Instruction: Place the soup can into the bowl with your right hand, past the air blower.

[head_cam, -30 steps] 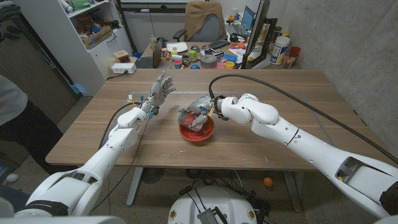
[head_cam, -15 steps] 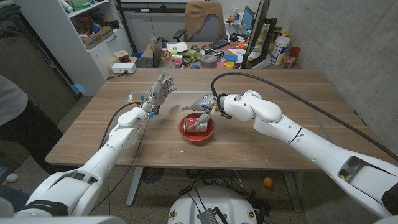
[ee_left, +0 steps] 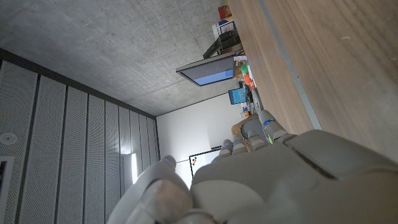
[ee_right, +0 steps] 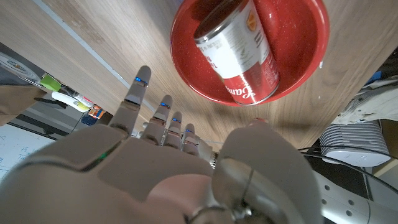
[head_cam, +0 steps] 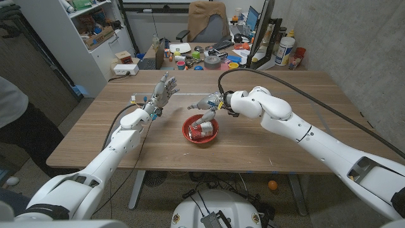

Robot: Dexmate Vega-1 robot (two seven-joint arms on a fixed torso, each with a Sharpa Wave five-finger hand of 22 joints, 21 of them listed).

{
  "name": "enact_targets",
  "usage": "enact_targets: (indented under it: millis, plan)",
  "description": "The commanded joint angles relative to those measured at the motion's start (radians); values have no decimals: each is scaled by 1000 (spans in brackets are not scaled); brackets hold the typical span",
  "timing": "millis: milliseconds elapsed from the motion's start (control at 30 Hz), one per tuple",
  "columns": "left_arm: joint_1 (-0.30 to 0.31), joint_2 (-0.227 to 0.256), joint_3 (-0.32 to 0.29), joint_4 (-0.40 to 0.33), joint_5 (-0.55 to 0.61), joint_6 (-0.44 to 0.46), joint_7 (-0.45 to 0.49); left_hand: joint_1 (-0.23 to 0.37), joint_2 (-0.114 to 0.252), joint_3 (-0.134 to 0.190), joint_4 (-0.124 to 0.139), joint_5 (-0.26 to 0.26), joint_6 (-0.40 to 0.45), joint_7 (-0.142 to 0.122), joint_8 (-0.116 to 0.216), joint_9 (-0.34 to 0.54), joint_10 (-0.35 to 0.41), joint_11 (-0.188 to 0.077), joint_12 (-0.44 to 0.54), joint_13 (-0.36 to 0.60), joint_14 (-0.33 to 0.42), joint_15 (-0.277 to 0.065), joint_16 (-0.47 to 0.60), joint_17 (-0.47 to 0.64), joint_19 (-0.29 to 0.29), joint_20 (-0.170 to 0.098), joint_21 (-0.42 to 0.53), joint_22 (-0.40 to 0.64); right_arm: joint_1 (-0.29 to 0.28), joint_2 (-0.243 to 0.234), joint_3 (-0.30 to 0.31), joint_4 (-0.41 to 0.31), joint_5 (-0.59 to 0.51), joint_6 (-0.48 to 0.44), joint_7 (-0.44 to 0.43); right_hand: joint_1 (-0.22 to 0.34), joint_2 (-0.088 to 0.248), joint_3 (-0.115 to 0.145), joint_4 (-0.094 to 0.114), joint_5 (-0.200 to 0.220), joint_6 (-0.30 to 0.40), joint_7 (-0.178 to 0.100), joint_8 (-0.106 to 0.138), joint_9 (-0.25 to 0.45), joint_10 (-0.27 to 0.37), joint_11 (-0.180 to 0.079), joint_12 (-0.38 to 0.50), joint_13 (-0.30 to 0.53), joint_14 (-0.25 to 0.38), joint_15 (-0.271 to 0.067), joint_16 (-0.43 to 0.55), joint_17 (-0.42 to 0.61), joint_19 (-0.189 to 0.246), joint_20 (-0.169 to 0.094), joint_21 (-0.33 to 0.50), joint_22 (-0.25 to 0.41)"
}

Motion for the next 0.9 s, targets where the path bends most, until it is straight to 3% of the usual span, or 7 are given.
enact_targets:
  millis: [33, 333, 900]
  plan:
    - [4, 3, 0, -6, -1, 0, 3, -6, 104, -7, 1, 7, -216, -8, -1, 4, -230, 6, 2, 5, -171, 8, 3, 3, -121, 9, -6, 6, 11, -19, 34, -63, 42, -27, 32, -45, 13, -14, 0, 1, 5, -6, 7, 2, 1, 11, 8, 2, -7, 14, 4, 2, -21, 1, -16, 5]
    - [4, 4, 0, -6, -1, -1, 1, -6, 104, -7, 1, 7, -218, -10, -2, 4, -233, 9, 1, 5, -173, 9, 2, 3, -125, 20, -8, 6, 24, -24, 46, -74, 59, -40, 27, -95, 27, -29, -2, -1, -5, -12, 4, 1, -12, 16, 4, 2, -21, 22, 2, 1, -36, 0, -35, 6]
    - [6, 6, 0, -14, -3, 2, 4, -6, 104, -8, 1, 7, -218, -12, -2, 4, -233, 12, 1, 5, -175, 9, 2, 3, -125, 24, -8, 6, 64, -16, 65, -70, 68, -50, -19, -137, 38, -43, -7, -3, -17, -17, 1, 0, -28, 12, 0, 1, -42, 30, -1, 0, -47, 0, -54, 5]
